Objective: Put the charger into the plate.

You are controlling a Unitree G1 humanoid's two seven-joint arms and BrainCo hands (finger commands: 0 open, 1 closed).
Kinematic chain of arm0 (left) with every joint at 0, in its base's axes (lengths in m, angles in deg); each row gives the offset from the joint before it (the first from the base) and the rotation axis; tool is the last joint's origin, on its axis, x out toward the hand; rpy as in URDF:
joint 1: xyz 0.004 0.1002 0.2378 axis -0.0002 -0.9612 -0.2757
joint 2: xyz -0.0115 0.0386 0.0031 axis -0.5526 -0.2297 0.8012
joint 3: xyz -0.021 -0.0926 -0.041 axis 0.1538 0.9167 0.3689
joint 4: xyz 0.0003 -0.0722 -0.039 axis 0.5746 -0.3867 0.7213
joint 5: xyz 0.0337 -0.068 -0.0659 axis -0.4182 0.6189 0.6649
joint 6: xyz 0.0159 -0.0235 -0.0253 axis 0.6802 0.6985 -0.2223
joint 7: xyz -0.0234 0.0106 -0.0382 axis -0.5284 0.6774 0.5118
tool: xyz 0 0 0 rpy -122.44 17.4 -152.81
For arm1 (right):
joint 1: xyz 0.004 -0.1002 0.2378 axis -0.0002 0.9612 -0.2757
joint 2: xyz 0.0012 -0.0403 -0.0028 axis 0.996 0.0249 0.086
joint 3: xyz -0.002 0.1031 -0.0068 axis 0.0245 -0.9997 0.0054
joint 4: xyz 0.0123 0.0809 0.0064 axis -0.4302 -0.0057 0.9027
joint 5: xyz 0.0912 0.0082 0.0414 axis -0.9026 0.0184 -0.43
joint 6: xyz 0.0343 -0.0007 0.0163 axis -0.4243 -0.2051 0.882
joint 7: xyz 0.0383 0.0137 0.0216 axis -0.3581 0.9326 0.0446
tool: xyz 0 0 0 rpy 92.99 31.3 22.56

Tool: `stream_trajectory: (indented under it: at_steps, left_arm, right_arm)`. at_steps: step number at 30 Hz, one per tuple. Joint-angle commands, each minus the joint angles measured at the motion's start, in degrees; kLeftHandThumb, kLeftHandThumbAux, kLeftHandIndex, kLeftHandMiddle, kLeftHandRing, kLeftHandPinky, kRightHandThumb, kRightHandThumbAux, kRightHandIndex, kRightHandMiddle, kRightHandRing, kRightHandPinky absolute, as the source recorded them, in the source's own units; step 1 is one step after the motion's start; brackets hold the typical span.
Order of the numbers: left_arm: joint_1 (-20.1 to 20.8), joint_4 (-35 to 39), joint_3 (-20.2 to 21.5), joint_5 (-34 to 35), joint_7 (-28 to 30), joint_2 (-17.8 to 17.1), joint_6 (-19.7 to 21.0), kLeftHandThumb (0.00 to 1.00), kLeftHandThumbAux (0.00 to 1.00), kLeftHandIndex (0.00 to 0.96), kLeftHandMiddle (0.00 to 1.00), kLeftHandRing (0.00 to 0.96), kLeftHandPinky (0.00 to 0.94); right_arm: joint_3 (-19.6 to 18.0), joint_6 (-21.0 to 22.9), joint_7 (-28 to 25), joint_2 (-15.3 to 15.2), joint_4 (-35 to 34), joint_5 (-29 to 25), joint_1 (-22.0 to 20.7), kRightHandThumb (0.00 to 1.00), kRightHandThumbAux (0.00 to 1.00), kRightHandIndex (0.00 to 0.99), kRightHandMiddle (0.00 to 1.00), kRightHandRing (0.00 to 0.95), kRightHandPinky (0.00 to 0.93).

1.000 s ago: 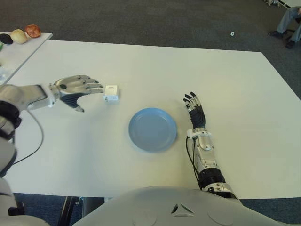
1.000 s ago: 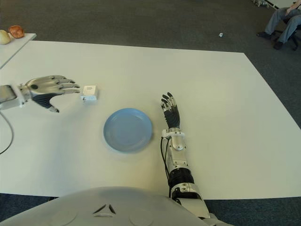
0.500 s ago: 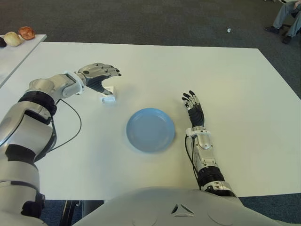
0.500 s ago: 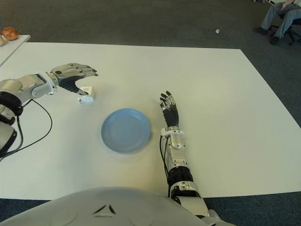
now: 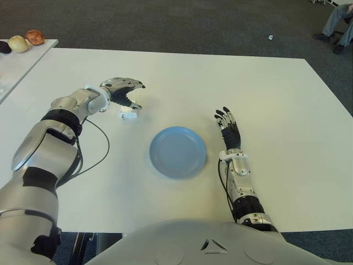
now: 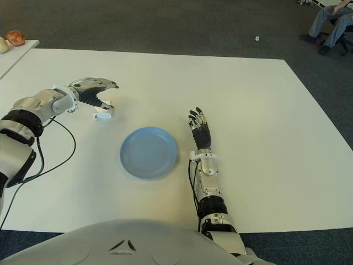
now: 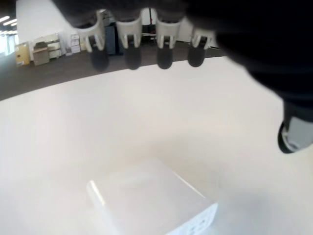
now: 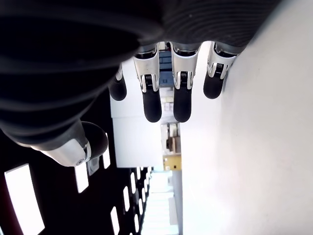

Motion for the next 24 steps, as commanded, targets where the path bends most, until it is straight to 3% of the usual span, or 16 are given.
stream_trajectory:
  at_steps: [1,24]
  left_arm:
    - [-2.14,-0.92,0.88,2.09,2.57,2.54,1.48,0.152,0.349,0.0,0.0,0.0,0.024]
    - [-2.56,-1.65,0.97,2.29,3.73,3.45,3.11,0.138,0.372,0.0,0.0,0.0,0.005]
  right_arm:
    - [-0.01,3.23,0.04,0.34,2.3,-0.16,4.19,0.0,0.514,0.0,0.2,0.173,0.055]
    - [-0.79,3.54,-2.35,-0.1,1.72,-2.16,4.83,0.0,0.505,0.0,0.212,0.174,0.046]
